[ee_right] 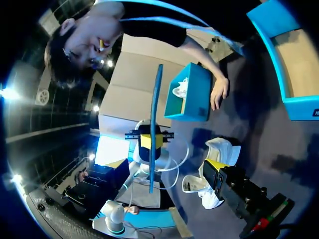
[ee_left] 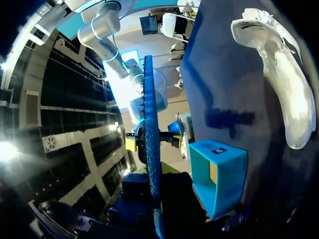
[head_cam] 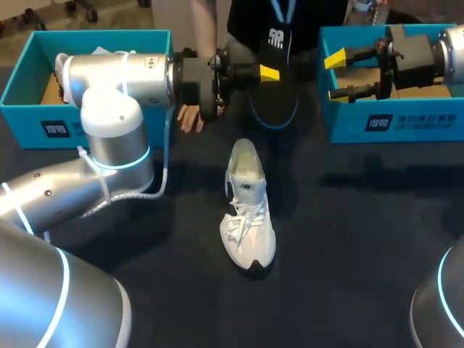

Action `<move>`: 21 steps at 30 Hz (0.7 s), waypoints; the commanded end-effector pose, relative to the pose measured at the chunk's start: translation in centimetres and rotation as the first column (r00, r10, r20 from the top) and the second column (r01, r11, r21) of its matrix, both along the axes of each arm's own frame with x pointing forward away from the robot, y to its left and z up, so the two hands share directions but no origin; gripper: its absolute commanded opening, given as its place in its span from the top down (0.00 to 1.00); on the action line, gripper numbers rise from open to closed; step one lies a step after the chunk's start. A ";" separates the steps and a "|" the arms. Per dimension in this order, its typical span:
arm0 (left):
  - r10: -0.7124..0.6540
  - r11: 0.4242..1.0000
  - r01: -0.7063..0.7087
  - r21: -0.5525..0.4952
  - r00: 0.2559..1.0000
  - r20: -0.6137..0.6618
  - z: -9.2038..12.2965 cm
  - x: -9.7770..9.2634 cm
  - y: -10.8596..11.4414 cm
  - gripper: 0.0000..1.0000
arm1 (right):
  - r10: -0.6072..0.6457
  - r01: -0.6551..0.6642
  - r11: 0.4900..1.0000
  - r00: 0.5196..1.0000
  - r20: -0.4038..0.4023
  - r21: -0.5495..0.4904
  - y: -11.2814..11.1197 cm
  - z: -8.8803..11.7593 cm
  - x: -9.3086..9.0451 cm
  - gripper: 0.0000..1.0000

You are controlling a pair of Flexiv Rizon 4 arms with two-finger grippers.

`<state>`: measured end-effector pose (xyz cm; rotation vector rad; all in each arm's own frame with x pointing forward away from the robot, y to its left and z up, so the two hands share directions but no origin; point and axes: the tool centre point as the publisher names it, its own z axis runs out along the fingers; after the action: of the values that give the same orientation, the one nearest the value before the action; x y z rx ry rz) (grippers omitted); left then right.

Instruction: Take the shoe out of the shoebox, open the shoe tongue, remove and reinsert the insole, then place the shoe into the shoebox

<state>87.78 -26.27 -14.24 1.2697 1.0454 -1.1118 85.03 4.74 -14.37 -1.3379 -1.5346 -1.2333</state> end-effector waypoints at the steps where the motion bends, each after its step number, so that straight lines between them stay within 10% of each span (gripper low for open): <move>1: 0.008 1.000 -0.008 -0.002 1.000 0.001 0.0 -0.2 0.0 1.00 | -0.002 0.002 1.000 1.000 0.001 -0.001 0.2 -0.1 0.0 0.00; 21: 0.055 0.998 -0.055 -0.007 0.998 0.002 0.4 -0.1 0.5 1.00 | 0.011 -0.011 1.000 1.000 -0.018 0.014 4.1 -0.5 0.8 0.00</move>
<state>88.14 -25.94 -13.57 1.2451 1.0637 -1.0791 85.18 7.90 -14.75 -1.3310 -1.5046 -1.2317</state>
